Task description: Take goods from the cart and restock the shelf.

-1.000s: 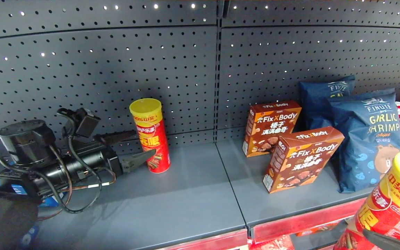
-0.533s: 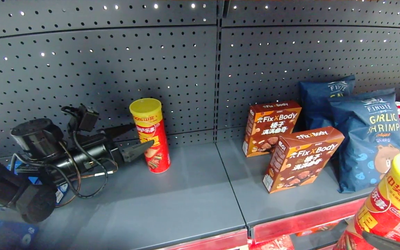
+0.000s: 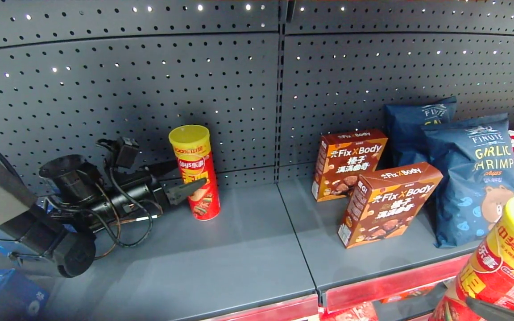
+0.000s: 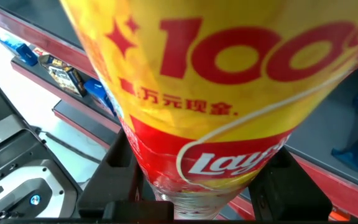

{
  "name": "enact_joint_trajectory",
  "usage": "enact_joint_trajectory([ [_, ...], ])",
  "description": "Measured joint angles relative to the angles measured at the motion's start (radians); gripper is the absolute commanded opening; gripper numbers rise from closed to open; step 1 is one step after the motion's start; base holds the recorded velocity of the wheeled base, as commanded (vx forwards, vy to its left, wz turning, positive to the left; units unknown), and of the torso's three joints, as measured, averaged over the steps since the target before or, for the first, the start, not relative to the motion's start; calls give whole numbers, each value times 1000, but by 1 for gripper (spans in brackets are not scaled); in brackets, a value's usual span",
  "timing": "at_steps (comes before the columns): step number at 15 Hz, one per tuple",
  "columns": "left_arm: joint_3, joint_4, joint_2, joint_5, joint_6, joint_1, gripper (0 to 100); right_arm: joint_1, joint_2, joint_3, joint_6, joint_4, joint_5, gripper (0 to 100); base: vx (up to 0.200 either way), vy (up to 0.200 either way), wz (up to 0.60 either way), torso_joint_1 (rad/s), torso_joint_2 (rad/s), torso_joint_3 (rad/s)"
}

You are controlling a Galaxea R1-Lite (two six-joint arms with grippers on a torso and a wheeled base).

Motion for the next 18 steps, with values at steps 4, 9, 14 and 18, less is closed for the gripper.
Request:
enact_joint_trajectory([
  [4,-11,11,7,-16,0,-2,100,0,0,2,0,0,0,0,0,0,0,0,0,0],
  [9,-33,41,20,-35,0,-11,100,0,0,4,0,0,0,0,0,0,0,0,0,0],
  [14,-74,54,38,-35,-2,-35,0,0,0,6,0,0,-1,0,0,0,0,0,0,0],
  [18,-77,53,44,-35,-1,-55,0,0,0,8,0,2,0,0,0,0,0,0,0,0],
])
